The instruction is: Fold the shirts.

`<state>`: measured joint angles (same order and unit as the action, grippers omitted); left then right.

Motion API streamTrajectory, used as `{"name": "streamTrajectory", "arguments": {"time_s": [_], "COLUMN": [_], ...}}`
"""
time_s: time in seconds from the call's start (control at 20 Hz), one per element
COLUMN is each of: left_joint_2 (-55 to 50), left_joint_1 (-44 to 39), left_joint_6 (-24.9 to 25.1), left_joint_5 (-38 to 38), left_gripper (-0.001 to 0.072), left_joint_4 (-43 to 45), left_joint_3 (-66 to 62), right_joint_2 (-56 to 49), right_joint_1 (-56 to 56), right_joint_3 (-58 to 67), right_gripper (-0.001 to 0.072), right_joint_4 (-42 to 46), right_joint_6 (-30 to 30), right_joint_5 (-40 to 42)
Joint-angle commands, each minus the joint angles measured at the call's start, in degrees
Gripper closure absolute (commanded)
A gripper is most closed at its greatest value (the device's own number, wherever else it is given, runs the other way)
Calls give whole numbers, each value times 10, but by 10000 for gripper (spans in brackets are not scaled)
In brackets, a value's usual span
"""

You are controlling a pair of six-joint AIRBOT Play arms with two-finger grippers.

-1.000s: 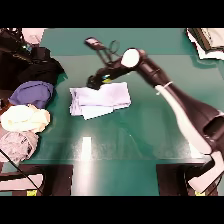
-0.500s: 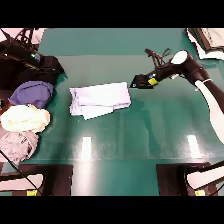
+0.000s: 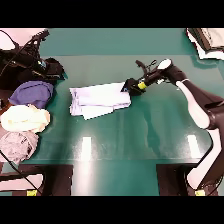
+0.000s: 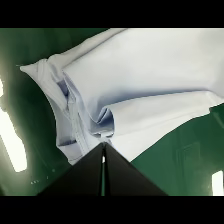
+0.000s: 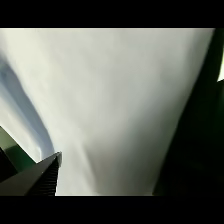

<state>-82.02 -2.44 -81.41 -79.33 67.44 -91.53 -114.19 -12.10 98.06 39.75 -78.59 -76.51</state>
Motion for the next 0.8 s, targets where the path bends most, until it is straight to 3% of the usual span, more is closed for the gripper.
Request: {"name": "streamTrajectory", "arguments": {"time_s": [0.0,0.15,0.3,0.5,0.75], "left_joint_2": [0,0,0,0,0], "left_joint_1": [0,0,0,0,0], "left_joint_6": [5,9,11,19,19], "left_joint_5": [-8,-13,-13,-13,-15], "left_gripper": [676,676,676,676,676], "left_joint_4": [-2,-2,-2,-2,-2], "left_joint_3": [3,3,3,3,3], "right_joint_2": [-54,-60,-29,65,204], "right_joint_1": [-31,-42,-31,29,209], "right_joint_3": [49,60,57,57,-55], "right_gripper": [149,698,700,701,701], "right_joint_4": [-12,-12,5,119,165], "right_joint_6": [-9,21,52,43,7], "right_joint_5": [-26,-19,-21,10,43]}}
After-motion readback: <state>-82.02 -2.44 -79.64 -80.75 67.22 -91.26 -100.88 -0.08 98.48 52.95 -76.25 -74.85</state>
